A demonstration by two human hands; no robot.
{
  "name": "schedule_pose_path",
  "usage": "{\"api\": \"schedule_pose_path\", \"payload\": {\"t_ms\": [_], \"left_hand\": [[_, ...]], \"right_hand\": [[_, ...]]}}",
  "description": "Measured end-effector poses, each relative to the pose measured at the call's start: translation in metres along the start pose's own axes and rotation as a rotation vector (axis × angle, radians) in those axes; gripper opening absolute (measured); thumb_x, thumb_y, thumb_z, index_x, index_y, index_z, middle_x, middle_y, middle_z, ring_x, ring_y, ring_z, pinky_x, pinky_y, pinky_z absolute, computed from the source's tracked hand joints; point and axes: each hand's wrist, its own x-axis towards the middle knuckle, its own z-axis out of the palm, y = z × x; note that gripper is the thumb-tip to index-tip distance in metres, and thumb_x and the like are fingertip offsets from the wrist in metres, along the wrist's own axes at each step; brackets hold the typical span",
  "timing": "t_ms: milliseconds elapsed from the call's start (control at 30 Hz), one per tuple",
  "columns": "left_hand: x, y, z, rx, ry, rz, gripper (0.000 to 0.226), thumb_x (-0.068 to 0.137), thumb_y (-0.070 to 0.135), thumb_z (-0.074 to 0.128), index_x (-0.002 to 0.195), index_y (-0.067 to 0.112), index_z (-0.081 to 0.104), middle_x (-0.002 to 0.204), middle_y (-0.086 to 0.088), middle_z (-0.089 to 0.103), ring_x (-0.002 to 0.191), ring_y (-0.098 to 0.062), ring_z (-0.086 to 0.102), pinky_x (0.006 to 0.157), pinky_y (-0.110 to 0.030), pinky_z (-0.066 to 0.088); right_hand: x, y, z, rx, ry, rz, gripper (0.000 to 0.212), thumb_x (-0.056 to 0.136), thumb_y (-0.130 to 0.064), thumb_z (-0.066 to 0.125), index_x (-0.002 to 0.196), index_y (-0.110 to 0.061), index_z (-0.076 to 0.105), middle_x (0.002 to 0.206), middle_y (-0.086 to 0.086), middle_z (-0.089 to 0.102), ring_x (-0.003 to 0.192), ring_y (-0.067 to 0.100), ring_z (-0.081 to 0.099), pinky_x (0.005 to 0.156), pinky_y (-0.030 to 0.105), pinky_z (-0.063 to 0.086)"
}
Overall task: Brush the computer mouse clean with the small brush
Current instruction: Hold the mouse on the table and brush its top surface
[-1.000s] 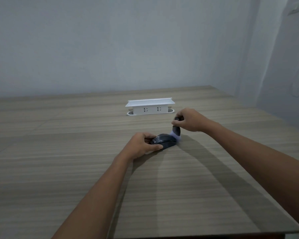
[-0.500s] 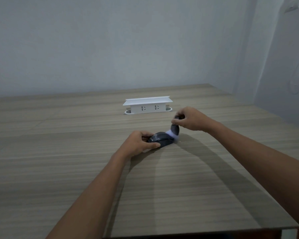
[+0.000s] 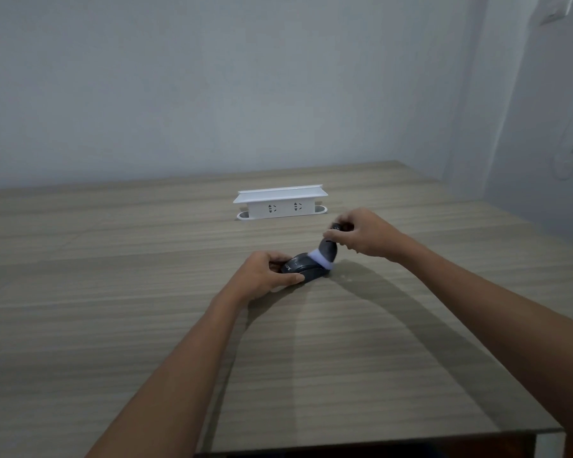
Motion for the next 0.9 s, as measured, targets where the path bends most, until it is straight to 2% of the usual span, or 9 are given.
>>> {"api": "schedule_pose_path", "payload": {"t_ms": [100,233,400,567,700,767,833,900], "left_hand": [[-0.002,0.001,0.001,0.001,0.001,0.005,0.046,0.074,0.027,0.088,0.116,0.014,0.074,0.103,0.002,0.079,0.097,-0.010,0.075,0.092,-0.025,0.057],[-0.003,0.003,0.000,0.001,0.006,0.014,0.041,0.076,0.022,0.086,0.114,0.013,0.075,0.103,0.001,0.079,0.095,-0.010,0.074,0.088,-0.022,0.057],[-0.006,0.005,0.001,0.010,0.007,0.028,0.033,0.077,0.021,0.085,0.109,0.017,0.076,0.101,0.001,0.080,0.091,-0.008,0.074,0.084,-0.019,0.057],[-0.010,0.007,0.002,0.059,0.034,0.037,0.038,0.077,0.027,0.085,0.113,0.018,0.076,0.100,0.005,0.079,0.091,-0.005,0.074,0.083,-0.018,0.056],[-0.015,0.010,0.002,0.077,0.046,0.020,0.036,0.077,0.029,0.086,0.110,0.019,0.076,0.098,0.006,0.079,0.089,-0.003,0.074,0.083,-0.018,0.057],[-0.019,0.015,0.000,0.056,0.021,0.002,0.034,0.077,0.037,0.084,0.106,0.021,0.078,0.096,0.006,0.080,0.091,-0.006,0.075,0.086,-0.025,0.057],[-0.023,0.021,-0.002,0.076,0.015,-0.039,0.038,0.078,0.055,0.077,0.101,0.025,0.079,0.093,0.010,0.080,0.088,-0.005,0.073,0.083,-0.025,0.055],[-0.021,0.023,-0.005,0.140,0.038,-0.082,0.056,0.077,0.073,0.065,0.087,0.020,0.079,0.081,0.007,0.075,0.075,-0.010,0.065,0.075,-0.027,0.050]], "right_hand": [[-0.001,0.004,-0.002,-0.167,0.011,0.007,0.018,0.088,-0.023,0.066,0.080,-0.010,0.075,0.060,-0.003,0.058,0.051,0.006,0.046,0.053,0.025,0.035],[-0.007,0.001,-0.001,0.070,0.012,0.016,0.020,0.088,-0.025,0.067,0.078,-0.009,0.073,0.060,0.000,0.058,0.051,0.010,0.048,0.051,0.021,0.039],[-0.008,0.006,-0.004,-0.146,-0.004,0.054,0.017,0.088,-0.024,0.067,0.083,-0.010,0.075,0.063,-0.004,0.060,0.054,0.004,0.048,0.051,0.020,0.035],[-0.013,-0.005,-0.001,-0.035,0.073,0.104,0.017,0.084,-0.019,0.066,0.071,-0.008,0.072,0.058,0.000,0.058,0.050,0.010,0.047,0.050,0.023,0.037],[-0.014,-0.006,0.004,0.025,0.050,0.172,0.019,0.081,-0.018,0.066,0.077,-0.001,0.073,0.065,0.010,0.067,0.052,0.014,0.056,0.046,0.023,0.045],[-0.012,-0.007,0.004,0.063,0.056,0.191,0.020,0.082,-0.017,0.064,0.078,0.001,0.073,0.068,0.014,0.070,0.051,0.013,0.059,0.042,0.021,0.046],[-0.010,-0.007,0.004,0.083,0.067,0.207,0.020,0.083,-0.016,0.064,0.078,0.002,0.073,0.066,0.011,0.070,0.049,0.011,0.059,0.041,0.019,0.045],[-0.008,-0.008,0.003,0.095,0.067,0.220,0.021,0.084,-0.016,0.063,0.079,0.002,0.073,0.064,0.008,0.068,0.049,0.011,0.059,0.041,0.019,0.045]]}}
